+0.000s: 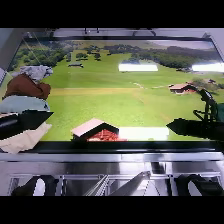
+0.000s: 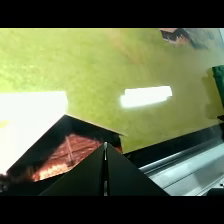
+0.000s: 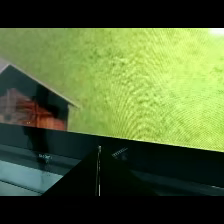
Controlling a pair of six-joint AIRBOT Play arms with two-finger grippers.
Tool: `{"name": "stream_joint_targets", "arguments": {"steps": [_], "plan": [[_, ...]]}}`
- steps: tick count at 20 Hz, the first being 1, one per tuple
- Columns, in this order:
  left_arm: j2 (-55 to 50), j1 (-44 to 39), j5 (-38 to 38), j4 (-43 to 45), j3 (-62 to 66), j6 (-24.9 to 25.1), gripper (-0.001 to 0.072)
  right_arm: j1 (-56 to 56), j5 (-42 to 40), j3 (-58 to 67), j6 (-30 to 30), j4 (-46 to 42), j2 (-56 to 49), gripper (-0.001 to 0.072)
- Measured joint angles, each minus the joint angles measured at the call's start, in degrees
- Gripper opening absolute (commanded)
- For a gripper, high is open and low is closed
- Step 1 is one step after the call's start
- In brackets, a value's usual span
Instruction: Fold the shirts.
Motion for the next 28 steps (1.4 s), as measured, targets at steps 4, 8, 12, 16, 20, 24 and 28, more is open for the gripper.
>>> {"name": "stream_joint_targets", "arguments": {"steps": [4,8,12,16,20,24,28], "plan": [[-0.04,0.31,1.38,0.48,0.61,-0.17,0.0714,0.00,0.00,0.00,0.00,-0.02,0.00,0.0015],[-1.97,2.89,9.14,3.58,3.04,-0.39,0.0717,0.00,0.00,0.00,0.00,0.00,0.00,0.0015],[-13.22,6.95,15.06,8.20,13.31,1.42,0.0716,0.00,0.00,0.00,0.00,0.00,0.00,0.0015],[-34.86,5.97,18.36,10.71,31.50,3.54,0.0716,0.00,0.00,0.00,0.00,0.00,0.00,0.0015],[-60.61,0.28,19.15,20.48,55.36,3.19,0.0717,0.00,-0.02,0.00,0.00,0.00,0.00,0.0015],[-81.85,-5.66,18.10,33.90,74.62,-2.16,0.0716,0.00,0.00,0.00,0.00,0.00,0.00,0.0015],[-89.85,-9.16,27.28,45.05,74.58,-5.16,0.0714,0.00,-0.02,0.00,0.00,0.00,0.00,0.0015]]}}
